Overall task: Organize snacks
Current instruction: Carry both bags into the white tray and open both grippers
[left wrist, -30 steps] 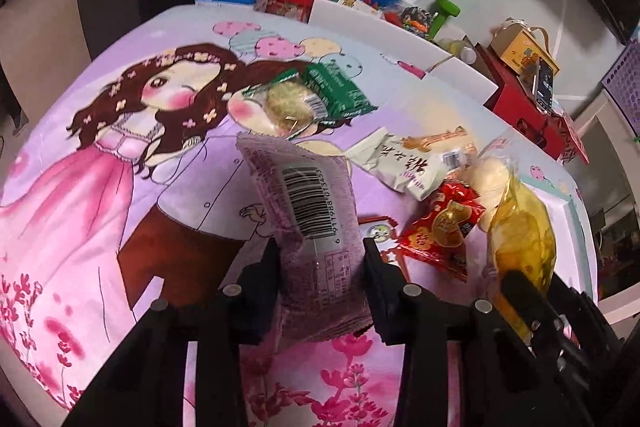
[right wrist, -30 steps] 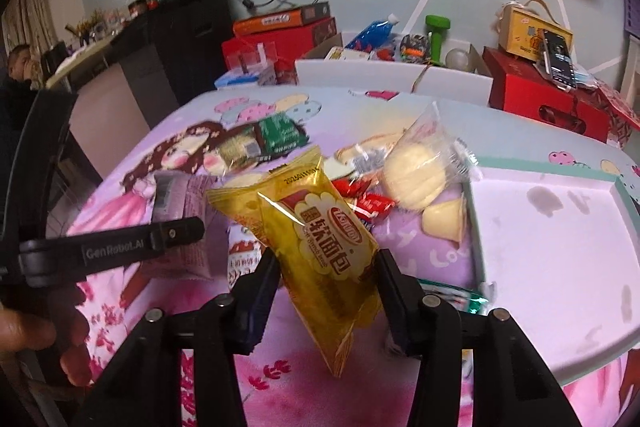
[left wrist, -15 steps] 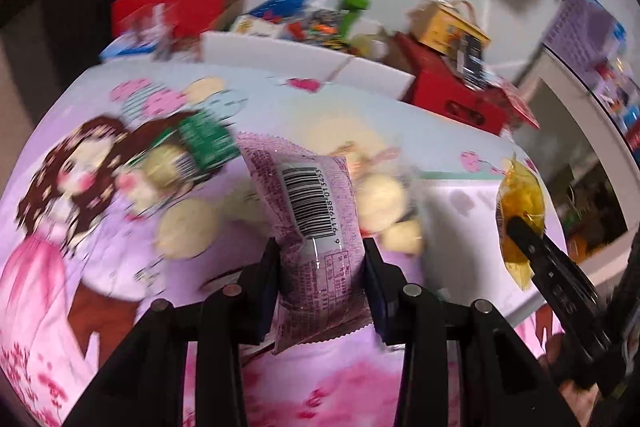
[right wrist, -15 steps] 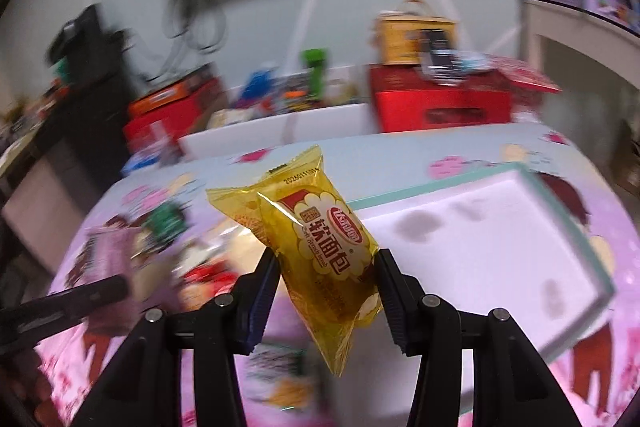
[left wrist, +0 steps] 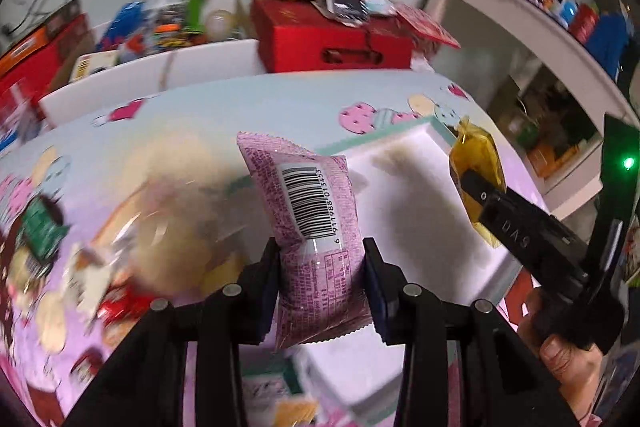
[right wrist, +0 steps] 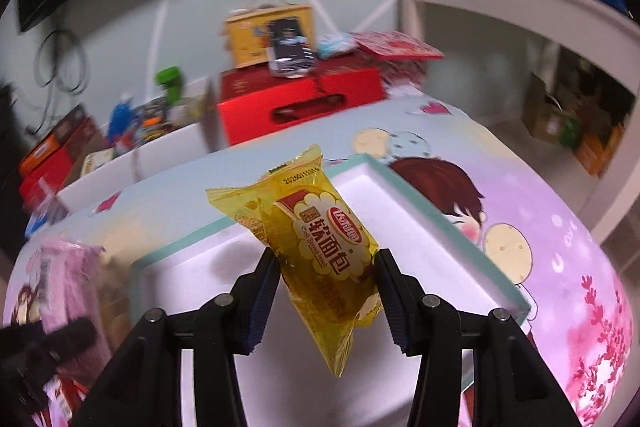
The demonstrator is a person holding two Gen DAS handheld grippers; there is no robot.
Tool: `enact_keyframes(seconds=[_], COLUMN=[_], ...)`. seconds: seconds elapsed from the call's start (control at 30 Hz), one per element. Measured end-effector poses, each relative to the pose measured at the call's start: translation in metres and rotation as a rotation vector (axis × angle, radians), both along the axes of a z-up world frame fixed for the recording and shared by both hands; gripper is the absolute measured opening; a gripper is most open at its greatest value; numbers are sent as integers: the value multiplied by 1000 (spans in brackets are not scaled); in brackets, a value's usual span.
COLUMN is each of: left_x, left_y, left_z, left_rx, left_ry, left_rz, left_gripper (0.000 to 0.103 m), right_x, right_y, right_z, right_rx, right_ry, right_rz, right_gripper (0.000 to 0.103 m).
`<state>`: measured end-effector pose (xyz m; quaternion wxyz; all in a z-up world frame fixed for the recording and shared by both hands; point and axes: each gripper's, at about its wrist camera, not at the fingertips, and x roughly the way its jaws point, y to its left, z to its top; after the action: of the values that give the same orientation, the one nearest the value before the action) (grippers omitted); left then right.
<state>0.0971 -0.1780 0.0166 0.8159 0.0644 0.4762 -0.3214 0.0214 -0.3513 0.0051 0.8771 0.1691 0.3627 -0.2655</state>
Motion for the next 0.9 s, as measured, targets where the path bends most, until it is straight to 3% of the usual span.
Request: enact_keyframes(seconds=[0.4,0.53,0.63,0.7,0.77,0.9], left_x=[9,11,12,13,14,18], left_y=[-48,-44,-35,-29,-23,-9], left_z=[-36,-35,-27,-21,-16,-8], left_rx=[29,36,17,8,-6,-16], left_ry=[27,38,42,43,43,29], left_rz=[-68,-37,-15,1,13,55], left_gripper=[43,59,61,65,71,75], right_x=[16,16,17,16,15,16], right_y=[-33,-34,-34,-33,-33,-26], right_z=[-25,-27,-28,-27,-25,-22], right_rx=[35,47,57,53,54,39], right_ry=[35,48,58,57,55,65], right_rz=[-48,-50,-38,-44,-39,-10], right_gripper=[52,53,54,56,73,76])
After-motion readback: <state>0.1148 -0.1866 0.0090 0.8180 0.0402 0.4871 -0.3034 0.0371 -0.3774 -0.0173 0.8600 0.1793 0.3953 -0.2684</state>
